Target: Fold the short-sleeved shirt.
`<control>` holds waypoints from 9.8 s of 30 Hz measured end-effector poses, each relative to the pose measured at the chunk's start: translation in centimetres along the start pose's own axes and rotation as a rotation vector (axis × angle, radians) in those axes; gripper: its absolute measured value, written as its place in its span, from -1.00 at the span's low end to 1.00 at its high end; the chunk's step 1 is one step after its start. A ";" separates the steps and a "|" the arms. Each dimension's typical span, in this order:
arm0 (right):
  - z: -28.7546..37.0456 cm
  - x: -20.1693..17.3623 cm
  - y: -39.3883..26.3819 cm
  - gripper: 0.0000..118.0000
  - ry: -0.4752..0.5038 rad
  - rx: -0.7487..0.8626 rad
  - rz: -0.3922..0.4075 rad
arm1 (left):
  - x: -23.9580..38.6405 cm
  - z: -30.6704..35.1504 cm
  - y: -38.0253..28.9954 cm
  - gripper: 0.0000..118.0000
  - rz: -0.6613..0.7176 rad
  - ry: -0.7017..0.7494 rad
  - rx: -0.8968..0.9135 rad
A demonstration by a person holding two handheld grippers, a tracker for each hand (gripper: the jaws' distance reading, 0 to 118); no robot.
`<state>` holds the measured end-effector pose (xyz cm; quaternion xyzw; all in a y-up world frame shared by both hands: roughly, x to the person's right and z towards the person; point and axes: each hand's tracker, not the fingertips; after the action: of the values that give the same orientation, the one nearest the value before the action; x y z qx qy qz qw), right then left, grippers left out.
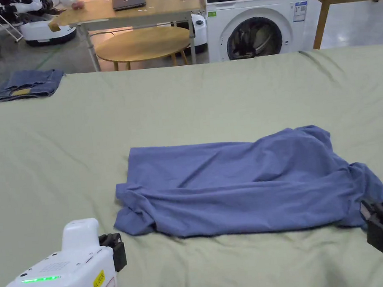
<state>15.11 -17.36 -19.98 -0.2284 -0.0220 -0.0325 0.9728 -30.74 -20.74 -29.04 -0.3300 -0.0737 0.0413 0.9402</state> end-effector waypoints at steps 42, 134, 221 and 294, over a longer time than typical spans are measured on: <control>-10.9 8.7 0.2 -0.95 -0.052 -0.199 -0.099 | -0.4 -6.0 5.9 -1.00 0.039 0.064 -0.038; -1.1 4.7 7.2 -0.97 0.008 -0.068 -0.029 | -0.4 3.9 7.9 -1.00 -0.181 0.023 0.066; -0.8 -5.9 -0.9 -1.00 0.058 0.009 0.072 | 16.4 -3.8 -5.3 -1.00 -0.696 -0.067 -0.077; -0.9 -3.0 -1.0 -1.00 0.071 -0.067 0.007 | 15.4 3.5 -0.9 -0.83 -0.240 -0.278 0.181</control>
<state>12.12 -18.47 -20.49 -0.2596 0.0143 -0.0377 0.9649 -16.15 -17.36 -24.04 -0.2244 -0.2376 -0.0194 0.9449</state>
